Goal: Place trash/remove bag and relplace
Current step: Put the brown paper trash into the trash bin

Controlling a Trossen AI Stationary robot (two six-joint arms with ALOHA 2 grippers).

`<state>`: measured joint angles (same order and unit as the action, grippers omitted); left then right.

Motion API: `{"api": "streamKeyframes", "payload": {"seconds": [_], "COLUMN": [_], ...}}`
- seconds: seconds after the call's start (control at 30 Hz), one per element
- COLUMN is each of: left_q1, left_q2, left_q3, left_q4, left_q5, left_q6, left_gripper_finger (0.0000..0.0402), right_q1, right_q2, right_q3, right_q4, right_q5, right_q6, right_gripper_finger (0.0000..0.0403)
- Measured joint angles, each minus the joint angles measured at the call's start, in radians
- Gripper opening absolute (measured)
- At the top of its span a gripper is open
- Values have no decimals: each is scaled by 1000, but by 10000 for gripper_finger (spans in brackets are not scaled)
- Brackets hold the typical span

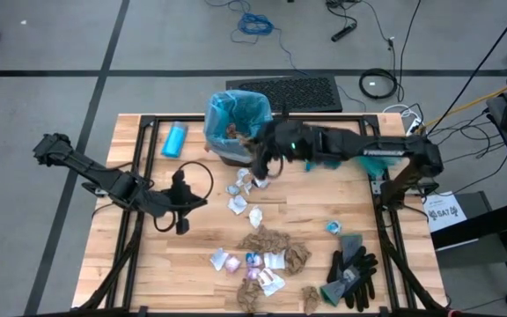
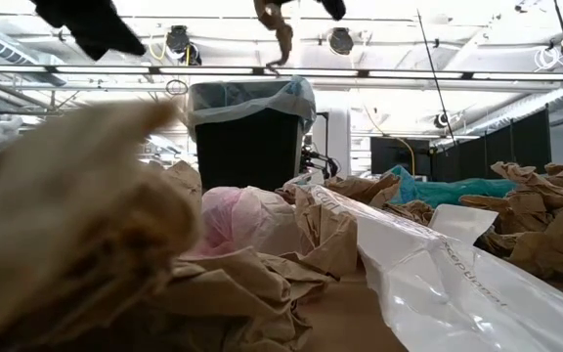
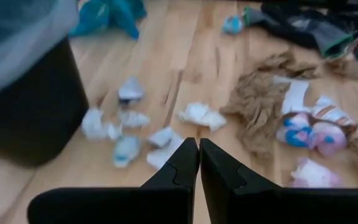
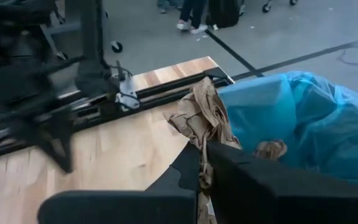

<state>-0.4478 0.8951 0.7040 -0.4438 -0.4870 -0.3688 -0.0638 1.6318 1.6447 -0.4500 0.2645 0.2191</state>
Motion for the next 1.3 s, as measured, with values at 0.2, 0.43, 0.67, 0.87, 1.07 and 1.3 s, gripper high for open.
{"api": "streamKeyframes", "payload": {"seconds": [0.2, 0.43, 0.67, 0.87, 1.07, 1.3], "left_q1": [47, 58, 58, 58, 58, 57], "left_q2": [0, 0, 0, 0, 0, 0], "left_q3": [0, 0, 0, 0, 0, 0], "left_q4": [16, 17, 17, 14, 9, 8], "left_q5": [6, 76, 118, 137, 137, 137], "left_q6": [36, 34, 34, 35, 35, 35], "left_gripper_finger": [22, 22, 22, 22, 22, 22], "right_q1": [-100, -192, -265, -275, -276, -272], "right_q2": [63, 141, 167, 165, 163, 77], "right_q3": [0, 0, 0, 0, 0, 0], "right_q4": [146, 312, 280, 271, 272, 160], "right_q5": [-86, -83, -83, -88, -88, -92], "right_q6": [-33, -29, 92, 84, 106, 84], "right_gripper_finger": [0, 11, 57, 127, 181, 190]}}
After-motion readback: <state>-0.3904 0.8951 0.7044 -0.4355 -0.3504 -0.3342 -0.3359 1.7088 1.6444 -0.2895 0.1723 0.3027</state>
